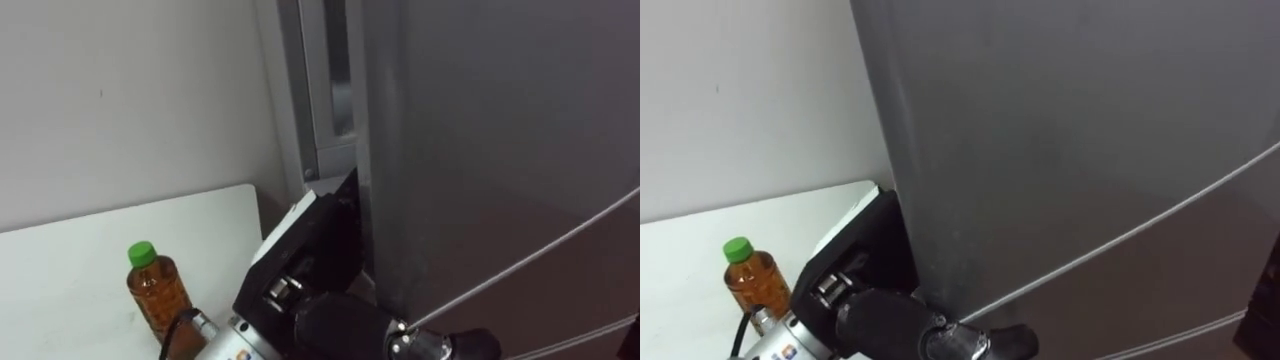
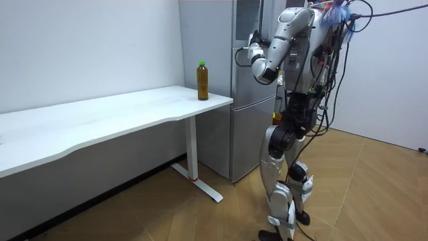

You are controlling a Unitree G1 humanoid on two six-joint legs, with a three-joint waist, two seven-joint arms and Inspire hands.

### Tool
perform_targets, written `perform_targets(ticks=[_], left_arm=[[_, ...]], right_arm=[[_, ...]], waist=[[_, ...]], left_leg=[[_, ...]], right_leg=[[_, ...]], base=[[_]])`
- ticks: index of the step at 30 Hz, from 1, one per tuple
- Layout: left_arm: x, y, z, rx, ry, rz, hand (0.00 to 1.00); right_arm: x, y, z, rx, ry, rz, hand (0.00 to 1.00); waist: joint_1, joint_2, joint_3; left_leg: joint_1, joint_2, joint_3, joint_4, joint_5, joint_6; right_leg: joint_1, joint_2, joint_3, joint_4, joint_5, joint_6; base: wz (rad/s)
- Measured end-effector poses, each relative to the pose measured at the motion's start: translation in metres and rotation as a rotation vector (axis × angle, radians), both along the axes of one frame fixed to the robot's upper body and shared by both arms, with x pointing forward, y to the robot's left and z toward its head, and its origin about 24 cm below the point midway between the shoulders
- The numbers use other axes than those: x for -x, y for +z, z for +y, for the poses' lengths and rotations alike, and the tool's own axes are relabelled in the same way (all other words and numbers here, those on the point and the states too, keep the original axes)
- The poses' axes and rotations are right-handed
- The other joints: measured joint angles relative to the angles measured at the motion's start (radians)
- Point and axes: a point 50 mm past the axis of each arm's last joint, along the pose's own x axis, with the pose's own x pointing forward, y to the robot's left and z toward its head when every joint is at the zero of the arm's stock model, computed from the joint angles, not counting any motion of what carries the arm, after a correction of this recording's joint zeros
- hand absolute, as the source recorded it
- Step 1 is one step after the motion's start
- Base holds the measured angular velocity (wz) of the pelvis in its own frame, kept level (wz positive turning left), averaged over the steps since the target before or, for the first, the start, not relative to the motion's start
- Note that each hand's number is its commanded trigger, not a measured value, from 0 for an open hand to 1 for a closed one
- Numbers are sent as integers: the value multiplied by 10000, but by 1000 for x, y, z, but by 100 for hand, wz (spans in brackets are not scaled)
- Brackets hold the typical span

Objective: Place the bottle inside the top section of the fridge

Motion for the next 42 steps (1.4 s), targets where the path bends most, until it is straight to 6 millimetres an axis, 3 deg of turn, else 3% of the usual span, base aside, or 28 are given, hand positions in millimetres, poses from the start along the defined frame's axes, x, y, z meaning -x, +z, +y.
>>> perform_targets(ticks=[5, 9, 14, 18, 21, 27, 42], left_arm=[[3, -1, -6, 118, -373, 91, 0], [10, -2, -18, 263, -1150, 116, 0], [17, 2, -37, -28, -2411, -271, 0], [17, 3, -50, -652, -3173, -463, 0], [18, 7, -59, -805, -3829, -723, 0], [16, -4, -68, -1696, -4659, -398, 0], [16, -11, -68, -2552, -4800, -448, 0]], right_arm=[[0, 2, -6, 171, 59, -64, 0], [-3, 3, -9, 117, 30, -162, 0], [-6, 4, -8, 8, 102, -276, 0], [-11, 6, -7, -8, 164, -424, 0], [-14, 7, -8, 16, 218, -551, 0], [-17, 9, -7, -14, 275, -761, 0], [-17, 7, -3, 81, 160, -737, 0]], waist=[[-28, 86, 11], [-336, 283, -16], [-633, 325, -22], [-881, 363, 20], [-1066, 521, 49], [-1365, 494, 74], [-1325, 328, 75]], left_leg=[[73, 15, 287, -67, -44, 77], [81, 3, 411, -90, -97, 180], [95, -30, 686, -123, -117, 214], [44, 9, 860, -149, -127, 196], [43, 51, 951, -152, -132, 148], [72, 66, 1112, -158, -126, 67], [-19, 14, 1055, -155, -124, 64]], right_leg=[[-85, -11, 4, 20, 158, 45], [-91, -50, 34, -30, 292, 107], [-170, -85, 69, -33, 320, 140], [-322, -43, 67, -56, 320, 142], [-399, 7, 66, -46, 318, 139], [-509, 82, 99, -47, 280, 59], [-602, 51, 140, -75, 251, 77]], base=[[-18], [-7], [-18], [-19], [-15], [-10], [-1]])
